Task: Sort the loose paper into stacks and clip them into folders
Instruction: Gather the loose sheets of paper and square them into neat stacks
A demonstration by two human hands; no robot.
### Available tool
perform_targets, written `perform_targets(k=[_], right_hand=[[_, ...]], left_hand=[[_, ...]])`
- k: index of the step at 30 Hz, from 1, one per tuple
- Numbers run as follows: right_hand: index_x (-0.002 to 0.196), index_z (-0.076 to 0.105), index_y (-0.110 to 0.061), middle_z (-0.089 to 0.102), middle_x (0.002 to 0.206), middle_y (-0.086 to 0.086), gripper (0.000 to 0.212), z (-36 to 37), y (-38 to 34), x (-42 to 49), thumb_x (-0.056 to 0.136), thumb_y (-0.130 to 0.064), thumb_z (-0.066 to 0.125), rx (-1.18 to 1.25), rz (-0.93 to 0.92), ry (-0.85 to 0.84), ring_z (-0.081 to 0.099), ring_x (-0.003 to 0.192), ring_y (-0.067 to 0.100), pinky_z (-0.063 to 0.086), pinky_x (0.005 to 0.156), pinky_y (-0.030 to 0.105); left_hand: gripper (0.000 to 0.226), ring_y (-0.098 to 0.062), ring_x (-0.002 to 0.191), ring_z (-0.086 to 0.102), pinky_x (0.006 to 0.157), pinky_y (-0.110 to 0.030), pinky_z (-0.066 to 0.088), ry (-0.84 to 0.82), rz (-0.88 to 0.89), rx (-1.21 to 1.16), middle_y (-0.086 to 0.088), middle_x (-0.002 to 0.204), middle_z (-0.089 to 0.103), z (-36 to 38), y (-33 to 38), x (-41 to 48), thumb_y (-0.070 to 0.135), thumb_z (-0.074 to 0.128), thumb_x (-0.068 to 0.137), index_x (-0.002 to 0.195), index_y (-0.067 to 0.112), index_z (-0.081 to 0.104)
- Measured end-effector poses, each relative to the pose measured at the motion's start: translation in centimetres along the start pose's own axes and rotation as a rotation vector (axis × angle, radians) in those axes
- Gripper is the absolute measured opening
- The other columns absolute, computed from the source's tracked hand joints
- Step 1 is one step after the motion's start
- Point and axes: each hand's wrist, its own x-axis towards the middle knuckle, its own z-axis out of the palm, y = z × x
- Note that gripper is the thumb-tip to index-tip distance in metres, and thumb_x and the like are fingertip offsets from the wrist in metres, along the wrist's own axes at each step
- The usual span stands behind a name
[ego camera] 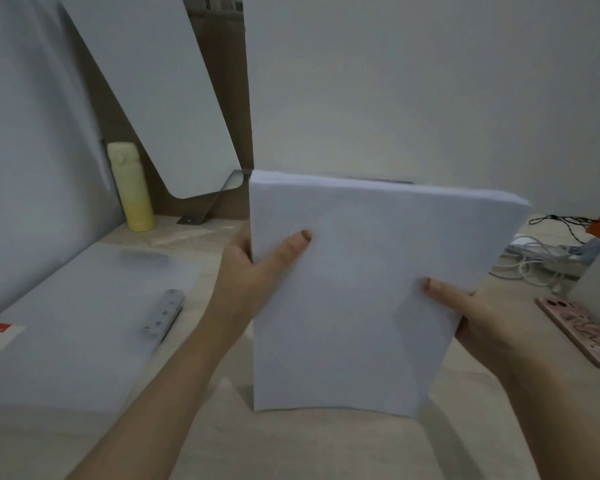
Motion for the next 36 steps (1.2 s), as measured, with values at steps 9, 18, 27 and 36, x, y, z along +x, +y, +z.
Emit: perform_targets(k=[9, 18, 27, 36], right_hand=[[0.074, 0.078, -0.029, 0.076, 0.079, -0.008, 0.061, 0.9, 0.2, 0.2, 0.018, -0.051, 0.089, 0.025, 0.007, -0.013, 0.072, 0.071, 0.008, 0.055, 0.055, 0.019], [0.074, 0.078, -0.03, 0.076, 0.085, -0.008, 0.024, 1.0, 0.7, 0.1, 0.053, -0.018, 0.076, 0.11, -0.006, -0.008, 0.072, 0.076, 0.009, 0.056, 0.059, 0.02], [0.082, 0.078, -0.026, 0.076, 0.091, 0.002, 0.067, -0.2, 3.2, -1.0, 0.019, -0.046, 0.091, 0.045, 0.154, -0.032, 0.073, 0.079, 0.022, 0.058, 0.061, 0.027], [0.081, 0.078, -0.027, 0.076, 0.091, -0.001, 0.067, 0.0, 2.8, -1.1, 0.018, -0.046, 0.091, 0.033, 0.163, -0.051, 0.073, 0.08, 0.018, 0.057, 0.062, 0.025]], left_hand=[[0.042, -0.003, 0.069, 0.07, 0.056, -0.017, 0.054, 0.117, -0.037, -0.08, 0.018, 0.073, 0.073, -0.2, -0.7, -0.3, 0.039, 0.083, 0.051, 0.086, 0.027, 0.063], [0.031, -0.002, 0.065, 0.07, 0.054, -0.017, 0.054, 0.097, -0.091, -0.06, 0.018, 0.068, 0.072, 0.2, -1.1, -1.1, 0.035, 0.069, 0.055, 0.084, 0.025, 0.062], [0.02, -0.004, 0.072, 0.07, 0.053, -0.013, 0.051, 0.06, -0.196, 0.08, 0.006, 0.087, 0.069, -0.7, -3.8, -2.8, 0.017, 0.069, 0.075, 0.089, 0.026, 0.059], [0.063, -0.026, 0.126, 0.042, 0.109, -0.037, 0.031, 0.023, 1.096, 1.029, -0.01, 0.127, 0.051, 5.4, 8.0, 2.0, 0.056, 0.052, 0.084, 0.124, 0.006, 0.054]])
